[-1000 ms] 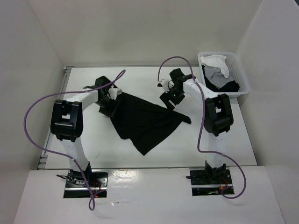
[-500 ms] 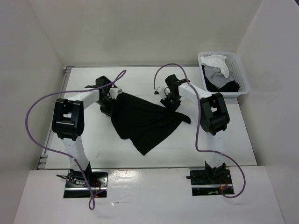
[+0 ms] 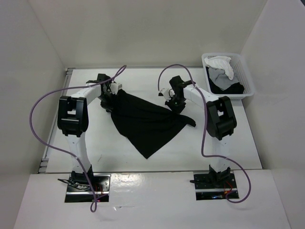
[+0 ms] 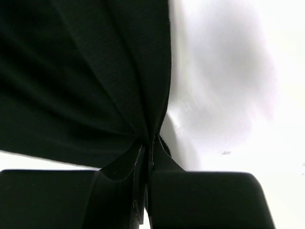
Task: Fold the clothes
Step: Flatten the tank top out
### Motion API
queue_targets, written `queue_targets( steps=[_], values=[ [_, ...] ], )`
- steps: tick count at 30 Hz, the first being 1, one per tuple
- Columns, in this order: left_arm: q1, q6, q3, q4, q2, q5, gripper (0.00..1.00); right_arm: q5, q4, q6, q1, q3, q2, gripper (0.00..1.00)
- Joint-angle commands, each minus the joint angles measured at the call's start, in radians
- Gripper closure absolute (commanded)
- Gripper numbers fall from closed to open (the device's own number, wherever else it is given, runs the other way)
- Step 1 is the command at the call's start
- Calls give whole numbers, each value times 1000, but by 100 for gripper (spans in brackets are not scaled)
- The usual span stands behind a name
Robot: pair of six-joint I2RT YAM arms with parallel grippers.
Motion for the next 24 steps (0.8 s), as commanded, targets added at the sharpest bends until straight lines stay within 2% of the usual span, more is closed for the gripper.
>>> queue_targets(
  steps=[1, 6, 12, 14, 18, 22, 23, 24],
  values=[
    [31, 21, 122, -8, 66, -24, 80, -39, -53, 7, 10, -25, -80, 100],
    [31, 2, 262, -18, 130, -24, 80, -87, -91, 45, 81, -116, -147, 100],
    [31, -27, 302, 5, 132, -35, 80, -119, -91, 85, 213, -168, -187, 100],
    [31, -27, 302, 19, 132, -53, 79, -128, -91, 94, 234, -159, -187, 100],
    [31, -27, 396, 7, 175, -76, 78, -186, -137, 94, 245, -90, -118, 100],
    [31, -38, 489, -2, 210, -85, 67, -219, -160, 103, 245, 25, -46, 100],
    [31, -48, 489, -11, 210, -85, 53, -219, -160, 103, 245, 39, -37, 100],
    [31, -59, 489, -11, 210, -85, 46, -219, -160, 103, 245, 53, -28, 100]
  ],
)
